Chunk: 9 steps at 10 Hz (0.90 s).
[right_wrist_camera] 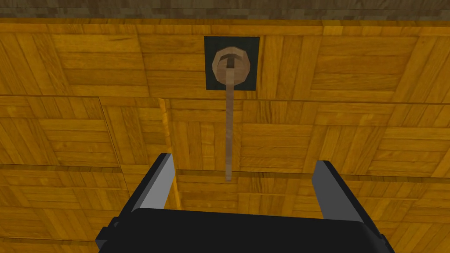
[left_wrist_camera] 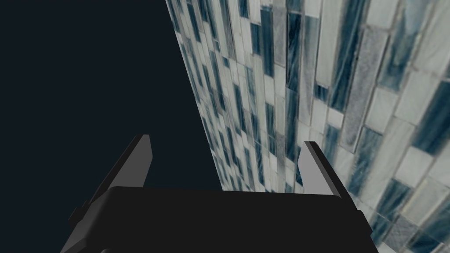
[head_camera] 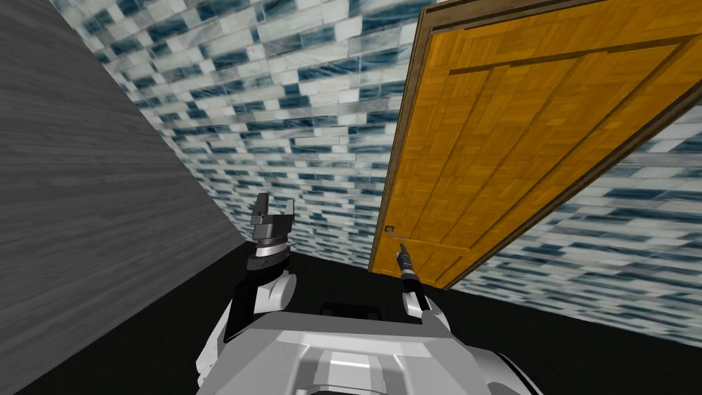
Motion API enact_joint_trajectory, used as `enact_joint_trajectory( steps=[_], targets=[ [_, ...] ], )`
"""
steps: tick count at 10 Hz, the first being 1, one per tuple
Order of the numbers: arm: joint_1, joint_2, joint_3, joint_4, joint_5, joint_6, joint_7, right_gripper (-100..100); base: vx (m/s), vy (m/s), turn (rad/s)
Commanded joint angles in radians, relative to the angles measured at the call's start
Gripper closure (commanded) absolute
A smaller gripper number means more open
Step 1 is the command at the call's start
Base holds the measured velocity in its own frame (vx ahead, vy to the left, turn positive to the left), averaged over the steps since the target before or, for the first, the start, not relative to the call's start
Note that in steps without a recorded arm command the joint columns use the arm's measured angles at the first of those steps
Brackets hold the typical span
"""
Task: Pull the door open
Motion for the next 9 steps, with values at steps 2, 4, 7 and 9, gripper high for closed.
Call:
enact_joint_trajectory(
  steps=[2, 4, 7, 9],
  targets=[
    [0.024, -0.02, -0.007, -0.007, -0.006, -0.005, -0.019, -100, 0.162, 0.046, 0.083],
    [0.029, -0.027, -0.01, -0.005, -0.008, -0.01, -0.025, -100, 0.061, 0.005, 0.02],
    [0.06, -0.069, -0.025, 0.009, -0.021, -0.039, -0.06, -100, 0.138, -0.001, 0.121],
    [0.06, -0.069, -0.025, 0.009, -0.021, -0.039, -0.06, -100, 0.114, 0.019, 0.025]
  ],
)
